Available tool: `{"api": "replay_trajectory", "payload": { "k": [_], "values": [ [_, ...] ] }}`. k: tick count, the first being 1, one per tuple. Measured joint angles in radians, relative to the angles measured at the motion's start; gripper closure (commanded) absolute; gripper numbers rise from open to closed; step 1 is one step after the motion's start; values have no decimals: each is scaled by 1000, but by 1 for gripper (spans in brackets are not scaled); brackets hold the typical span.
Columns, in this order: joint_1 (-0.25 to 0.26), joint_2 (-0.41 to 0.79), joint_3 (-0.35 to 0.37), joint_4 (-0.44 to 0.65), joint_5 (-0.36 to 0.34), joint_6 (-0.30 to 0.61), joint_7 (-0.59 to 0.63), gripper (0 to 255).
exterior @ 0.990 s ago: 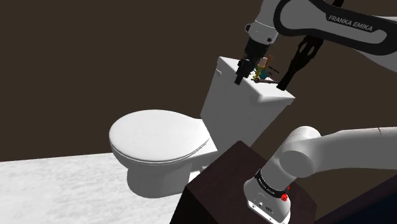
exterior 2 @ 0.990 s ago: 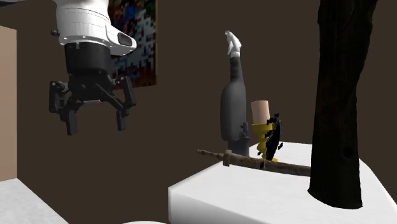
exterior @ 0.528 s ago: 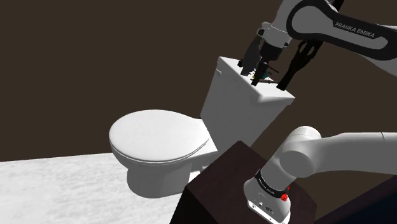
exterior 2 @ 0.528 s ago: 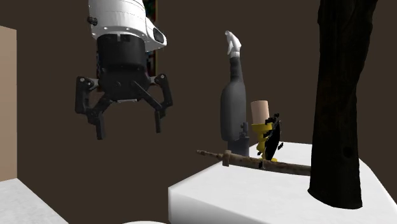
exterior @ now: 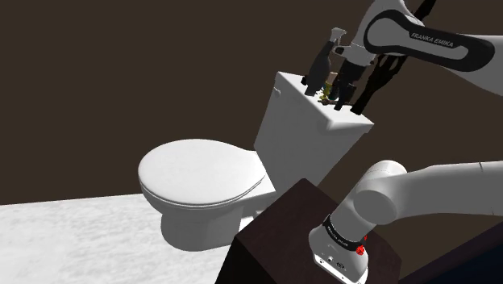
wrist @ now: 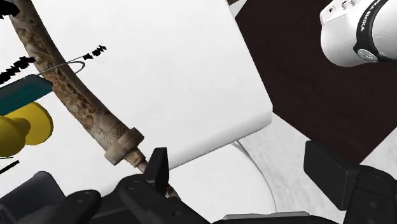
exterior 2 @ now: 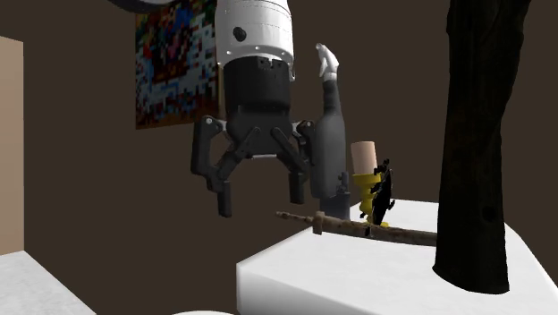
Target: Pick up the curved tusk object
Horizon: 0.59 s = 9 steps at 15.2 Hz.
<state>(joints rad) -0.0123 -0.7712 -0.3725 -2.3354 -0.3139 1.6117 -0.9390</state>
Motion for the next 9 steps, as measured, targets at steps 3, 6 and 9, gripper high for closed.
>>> {"api": "replay_trajectory", "payload": {
  "k": [3, 6, 9],
  "values": [
    [8, 30, -88, 55, -28, 26, -171, 0],
    [41, 69, -187, 115, -51, 48, -338, 0],
    [97, 150, -291, 211, -55, 59, -503, 0]
  ]
}}
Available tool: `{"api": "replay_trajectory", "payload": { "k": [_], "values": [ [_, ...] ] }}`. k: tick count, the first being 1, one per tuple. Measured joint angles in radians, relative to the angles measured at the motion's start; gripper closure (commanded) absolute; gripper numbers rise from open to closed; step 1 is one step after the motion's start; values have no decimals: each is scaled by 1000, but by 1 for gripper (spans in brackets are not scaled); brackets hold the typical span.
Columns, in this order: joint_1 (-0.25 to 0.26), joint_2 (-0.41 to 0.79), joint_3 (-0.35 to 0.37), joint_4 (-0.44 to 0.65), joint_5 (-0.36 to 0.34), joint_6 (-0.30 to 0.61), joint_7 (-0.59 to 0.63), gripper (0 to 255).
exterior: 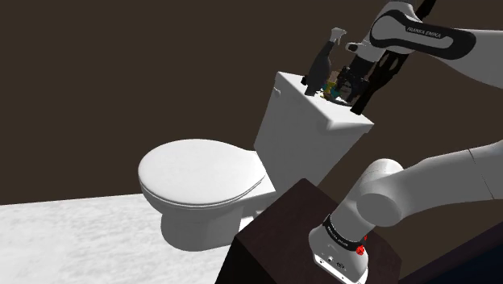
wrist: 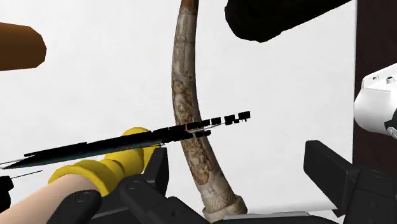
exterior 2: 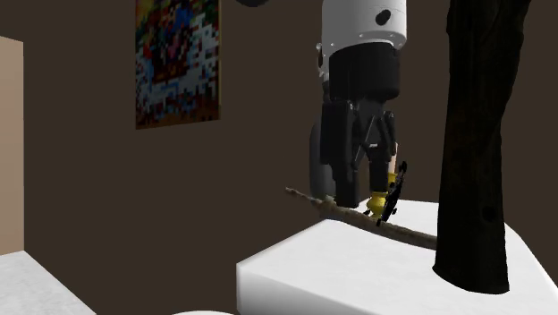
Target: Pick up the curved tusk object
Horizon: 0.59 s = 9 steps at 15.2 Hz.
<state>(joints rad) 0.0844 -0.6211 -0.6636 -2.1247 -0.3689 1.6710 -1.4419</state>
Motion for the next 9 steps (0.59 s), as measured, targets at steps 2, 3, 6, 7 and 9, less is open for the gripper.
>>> {"api": "replay_trajectory", "payload": {
  "k": [2, 3, 6, 7, 9],
  "values": [
    [38, 51, -65, 52, 5, 16, -98, 0],
    [46, 62, -80, 59, 6, 24, -121, 0],
    [51, 74, -104, 34, 1, 61, -137, 0],
    [50, 74, -109, 23, -1, 73, -138, 0],
    [49, 70, -114, -1, -5, 104, -138, 0]
  ]
}}
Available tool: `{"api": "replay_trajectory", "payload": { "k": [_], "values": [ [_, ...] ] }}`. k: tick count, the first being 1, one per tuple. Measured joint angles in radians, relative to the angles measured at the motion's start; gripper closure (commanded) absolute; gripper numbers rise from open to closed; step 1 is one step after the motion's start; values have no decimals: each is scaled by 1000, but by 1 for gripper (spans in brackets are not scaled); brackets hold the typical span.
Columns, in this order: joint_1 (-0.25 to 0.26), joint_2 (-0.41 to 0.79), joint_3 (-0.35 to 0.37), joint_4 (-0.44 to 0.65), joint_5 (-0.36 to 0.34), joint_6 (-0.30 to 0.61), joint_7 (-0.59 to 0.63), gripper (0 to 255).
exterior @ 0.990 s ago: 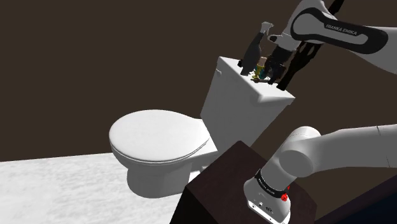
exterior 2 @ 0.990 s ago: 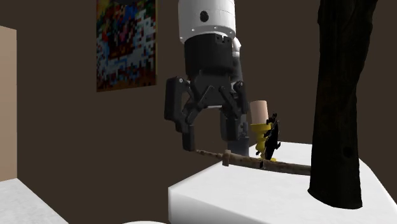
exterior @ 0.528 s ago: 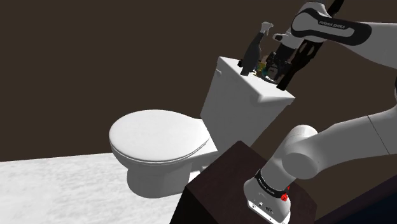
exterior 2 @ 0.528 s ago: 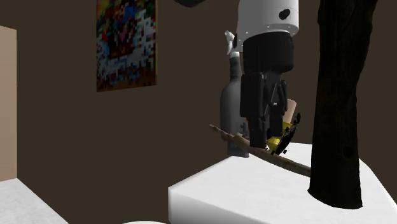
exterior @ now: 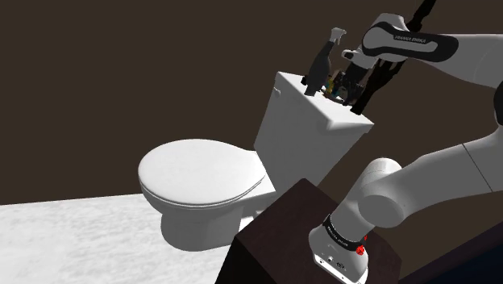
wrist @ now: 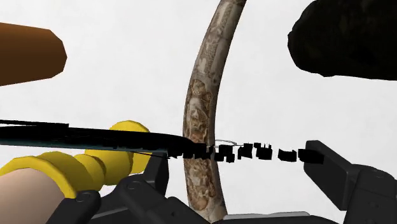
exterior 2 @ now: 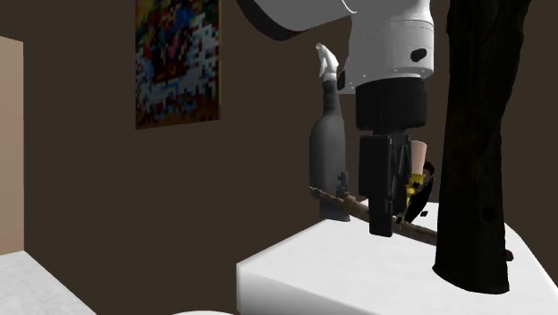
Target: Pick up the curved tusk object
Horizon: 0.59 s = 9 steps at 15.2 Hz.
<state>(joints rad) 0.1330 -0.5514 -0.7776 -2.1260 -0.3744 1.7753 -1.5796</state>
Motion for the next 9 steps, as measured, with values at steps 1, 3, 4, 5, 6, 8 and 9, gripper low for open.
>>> {"api": "replay_trajectory", "payload": {
  "k": [1, 3, 4, 5, 6, 8, 9],
  "values": [
    [-1, -1, 0, -8, -1, 6, 2, 0],
    [0, -1, 1, -16, -1, 18, 3, 255],
    [1, 1, 0, -17, -1, 40, 3, 255],
    [1, 2, -1, -18, -1, 75, 5, 255],
    [3, 8, -3, -14, 1, 71, 6, 255],
    [5, 10, -2, -17, 1, 70, 12, 255],
    [7, 14, -5, -17, 3, 70, 11, 255]
  ]
}}
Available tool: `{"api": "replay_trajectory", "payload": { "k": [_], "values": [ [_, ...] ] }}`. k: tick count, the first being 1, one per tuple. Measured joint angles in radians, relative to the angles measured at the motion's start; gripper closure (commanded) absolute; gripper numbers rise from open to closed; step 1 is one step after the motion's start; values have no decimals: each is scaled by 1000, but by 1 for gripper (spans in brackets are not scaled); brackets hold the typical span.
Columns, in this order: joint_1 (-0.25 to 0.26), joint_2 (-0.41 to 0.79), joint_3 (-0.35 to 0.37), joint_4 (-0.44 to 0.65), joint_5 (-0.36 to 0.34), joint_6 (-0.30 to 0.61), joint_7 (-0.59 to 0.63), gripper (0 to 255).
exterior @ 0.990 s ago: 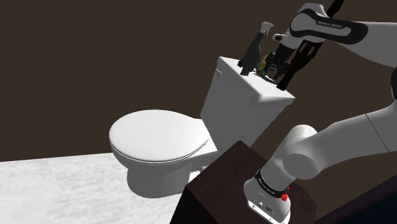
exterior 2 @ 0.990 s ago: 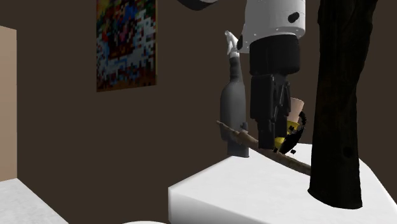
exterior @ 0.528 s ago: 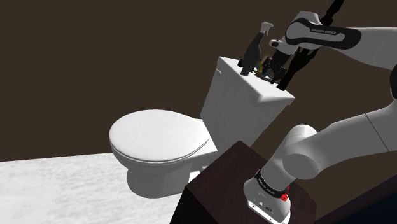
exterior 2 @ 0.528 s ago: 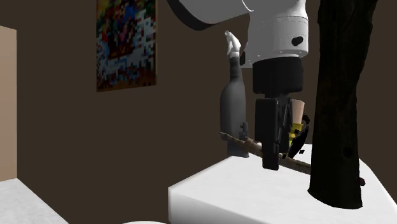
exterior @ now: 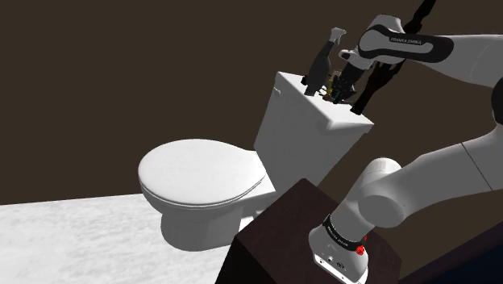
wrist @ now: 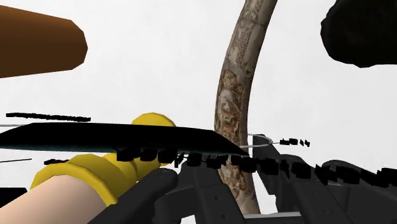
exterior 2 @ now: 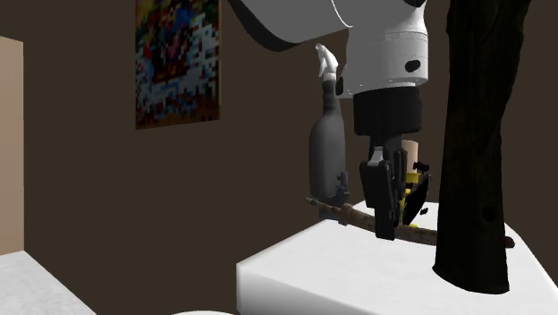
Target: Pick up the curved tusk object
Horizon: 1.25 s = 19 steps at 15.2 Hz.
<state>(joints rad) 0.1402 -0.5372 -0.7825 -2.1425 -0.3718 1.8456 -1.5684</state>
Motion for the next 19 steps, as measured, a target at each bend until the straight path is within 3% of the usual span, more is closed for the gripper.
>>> {"api": "replay_trajectory", "payload": {
  "k": [3, 8, 19],
  "values": [
    [-4, -3, 0, -6, -1, 8, -7, 255],
    [-16, -6, 19, 44, 8, -102, -17, 255],
    [0, 22, 42, 198, 38, -236, -34, 255]
  ]
}}
